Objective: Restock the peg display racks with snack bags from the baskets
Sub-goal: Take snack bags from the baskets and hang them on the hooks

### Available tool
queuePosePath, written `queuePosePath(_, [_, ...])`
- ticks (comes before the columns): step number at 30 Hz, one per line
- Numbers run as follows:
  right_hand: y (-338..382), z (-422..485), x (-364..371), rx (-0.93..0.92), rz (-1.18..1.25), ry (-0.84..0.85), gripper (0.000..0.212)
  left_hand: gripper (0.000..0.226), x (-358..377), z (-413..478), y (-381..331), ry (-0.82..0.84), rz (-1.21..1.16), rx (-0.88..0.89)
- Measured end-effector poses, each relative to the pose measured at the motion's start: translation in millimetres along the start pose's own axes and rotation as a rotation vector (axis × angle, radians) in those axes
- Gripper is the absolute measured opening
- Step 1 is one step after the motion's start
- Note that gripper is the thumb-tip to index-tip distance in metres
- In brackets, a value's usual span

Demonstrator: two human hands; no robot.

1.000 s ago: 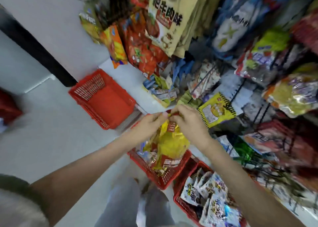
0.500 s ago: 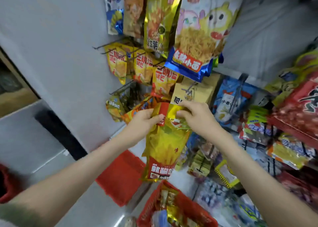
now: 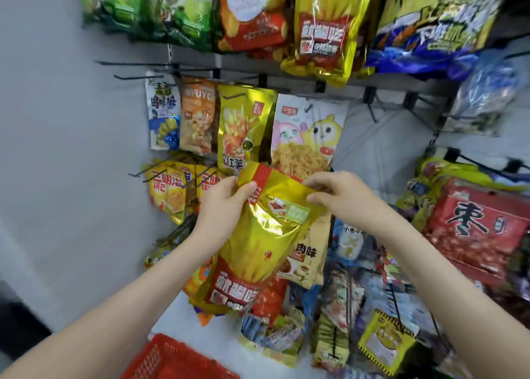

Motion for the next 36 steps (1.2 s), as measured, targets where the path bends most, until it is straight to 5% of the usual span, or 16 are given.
queuePosePath(4, [-3.5,-0.2,-26.7,0.015,-0.021,-0.145,0.011,0.019,11.7,-2.4,-18.2,-0.02,-0.011,0.017])
queuePosePath(13, [-8.3,-6.0,-64.6,0.028,0.311,-0.295,0.021,0.02,33.5,-17.0,-60.0,0.034,-0.083,0.003])
queuePosePath(21, [28.6,17.9,-106.4,-0.108,-0.127,-0.309,0.021,0.026,43.8,-6.8,-109.1,-0.046,-0.076,0.113])
queuePosePath(23, [35.7,29.7,-118.2,-0.096,-0.116,-0.337,0.017,0.039,43.2,-1.3,-125.3,-0.072,-0.098,0.146])
queuePosePath(29, [45.3,63.8,-153.6,-0.147,0.161,-0.457,0.007,0.026,31.7,16.8,-189.9,-0.051,-0.108,0.299])
queuePosePath(36, [86.0,126.5,-215.9,-0.294,0.034,-0.642,0.005,0.03,-5.8,62.8,-286.5,-0.127,0.03,0.549])
Point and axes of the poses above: each hand's wrist, its own z-axis towards the middle knuckle, its own x-axis out of the palm, y = z × x, the point moved 7 cm from there along z, towards the middle knuckle, and after that the axes turned 11 degrees about -x, right-handed, at the moved point
